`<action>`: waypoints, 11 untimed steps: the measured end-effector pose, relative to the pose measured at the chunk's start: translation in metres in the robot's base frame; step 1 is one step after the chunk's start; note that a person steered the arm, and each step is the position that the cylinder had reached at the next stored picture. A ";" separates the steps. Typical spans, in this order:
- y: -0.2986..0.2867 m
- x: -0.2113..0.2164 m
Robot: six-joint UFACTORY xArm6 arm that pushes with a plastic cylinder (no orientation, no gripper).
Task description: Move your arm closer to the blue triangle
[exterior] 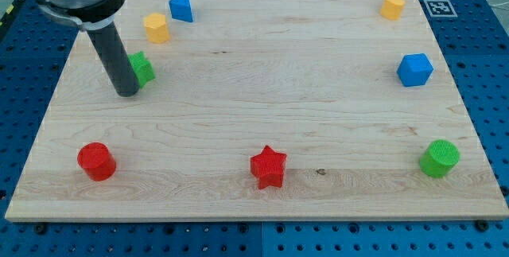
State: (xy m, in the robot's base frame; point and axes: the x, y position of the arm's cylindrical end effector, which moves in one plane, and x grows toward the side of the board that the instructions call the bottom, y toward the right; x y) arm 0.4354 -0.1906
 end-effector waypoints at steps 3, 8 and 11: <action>0.040 -0.018; 0.192 -0.050; 0.147 -0.148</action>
